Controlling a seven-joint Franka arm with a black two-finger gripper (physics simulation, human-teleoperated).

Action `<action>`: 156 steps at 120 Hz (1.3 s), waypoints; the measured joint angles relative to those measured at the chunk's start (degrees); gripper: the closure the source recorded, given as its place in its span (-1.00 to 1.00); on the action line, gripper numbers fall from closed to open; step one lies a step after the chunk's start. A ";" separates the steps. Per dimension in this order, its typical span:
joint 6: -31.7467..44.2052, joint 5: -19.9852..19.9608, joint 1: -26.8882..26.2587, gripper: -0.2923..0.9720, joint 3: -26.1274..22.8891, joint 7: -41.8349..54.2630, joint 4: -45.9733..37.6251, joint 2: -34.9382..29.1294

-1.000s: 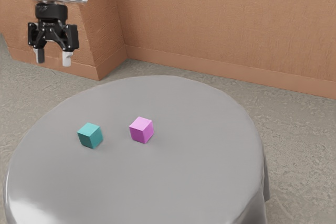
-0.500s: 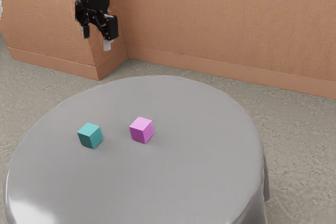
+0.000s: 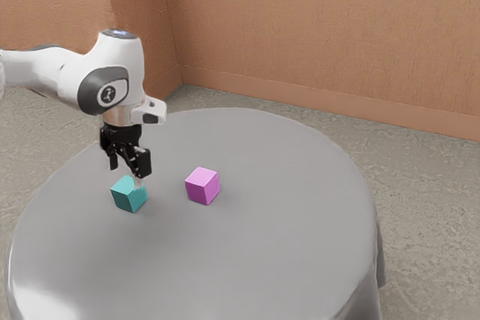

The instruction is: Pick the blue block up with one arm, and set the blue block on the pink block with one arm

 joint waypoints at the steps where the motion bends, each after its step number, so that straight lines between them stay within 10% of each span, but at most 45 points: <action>1: 0.47 -0.28 -0.47 -0.54 0.48 0.19 -0.26 0.05; 22: 7.20 -3.37 0.25 -0.54 4.07 4.69 -1.84 1.10; 54: 10.81 -4.20 17.24 -0.54 5.24 11.77 -1.24 2.87; 76: 9.51 -5.43 13.06 -0.53 2.49 15.12 8.52 9.69; 97: 11.37 -8.38 14.65 -0.54 3.15 17.08 -2.40 4.52; 156: 14.85 -9.54 12.44 -0.54 2.94 19.26 1.83 11.65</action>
